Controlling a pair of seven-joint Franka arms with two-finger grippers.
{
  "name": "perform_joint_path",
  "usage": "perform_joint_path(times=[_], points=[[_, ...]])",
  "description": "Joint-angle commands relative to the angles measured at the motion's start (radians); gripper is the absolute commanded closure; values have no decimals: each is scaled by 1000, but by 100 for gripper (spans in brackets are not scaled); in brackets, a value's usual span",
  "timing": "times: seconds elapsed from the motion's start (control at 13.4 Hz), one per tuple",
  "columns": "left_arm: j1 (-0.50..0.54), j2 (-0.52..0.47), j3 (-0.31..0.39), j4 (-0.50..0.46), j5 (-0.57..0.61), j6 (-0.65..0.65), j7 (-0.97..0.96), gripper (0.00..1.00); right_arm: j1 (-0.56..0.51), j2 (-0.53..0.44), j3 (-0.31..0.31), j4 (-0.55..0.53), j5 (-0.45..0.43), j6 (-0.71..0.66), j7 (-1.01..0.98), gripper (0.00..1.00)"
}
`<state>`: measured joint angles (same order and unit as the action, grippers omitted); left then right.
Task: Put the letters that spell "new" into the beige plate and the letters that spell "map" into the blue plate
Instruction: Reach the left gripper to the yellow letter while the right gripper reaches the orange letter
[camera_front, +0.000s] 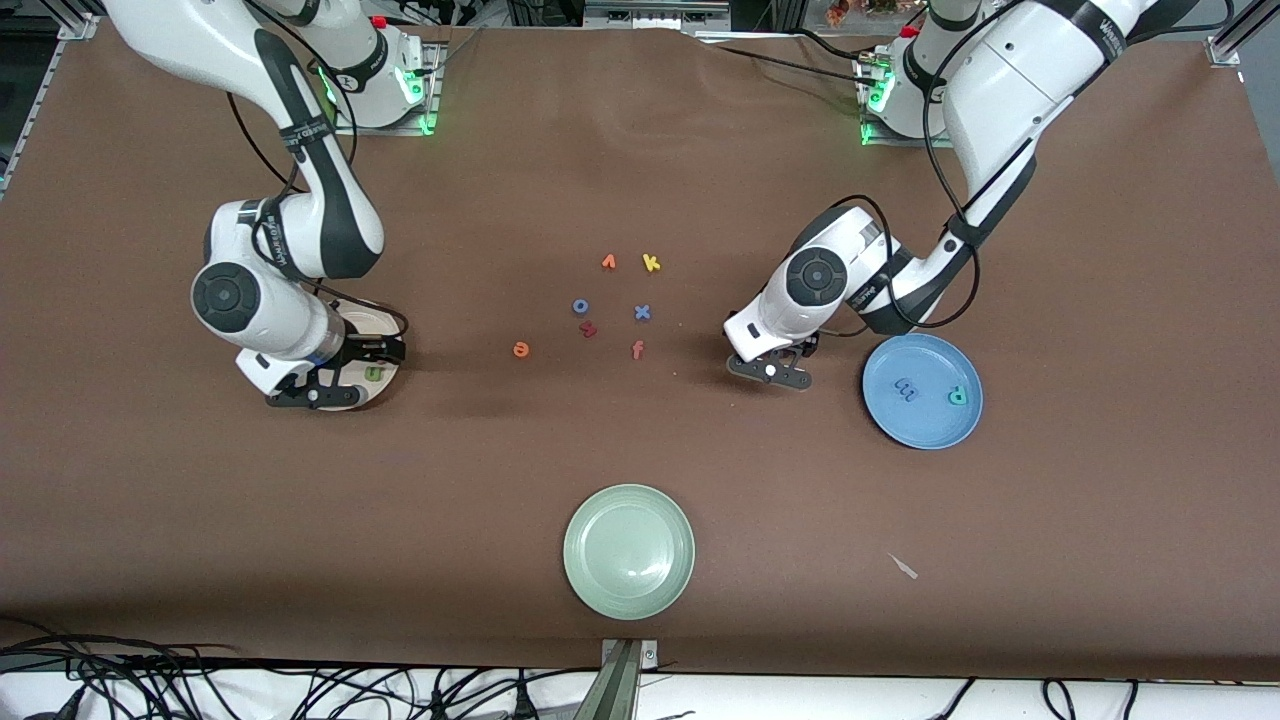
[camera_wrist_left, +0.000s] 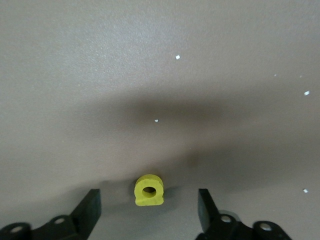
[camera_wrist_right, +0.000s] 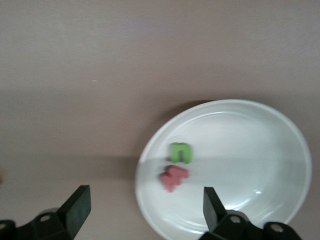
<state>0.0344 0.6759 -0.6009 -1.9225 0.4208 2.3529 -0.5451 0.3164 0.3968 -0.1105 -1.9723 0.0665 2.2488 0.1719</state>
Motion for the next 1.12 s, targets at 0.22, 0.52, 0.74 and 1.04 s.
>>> perform_joint_path(times=[0.22,0.52,0.74,1.04], points=[[-1,11,9,-12,56,14,-32,44,0,-6,153,29,7,-11,323,0],[7,8,9,-7,58,6,-24,82,81,28,189,55,1,12,517,0],[28,-41,7,10,58,-45,-16,85,110,63,189,52,-2,50,584,0],[125,-108,-3,56,41,-179,188,85,151,134,189,47,-2,149,702,0]])
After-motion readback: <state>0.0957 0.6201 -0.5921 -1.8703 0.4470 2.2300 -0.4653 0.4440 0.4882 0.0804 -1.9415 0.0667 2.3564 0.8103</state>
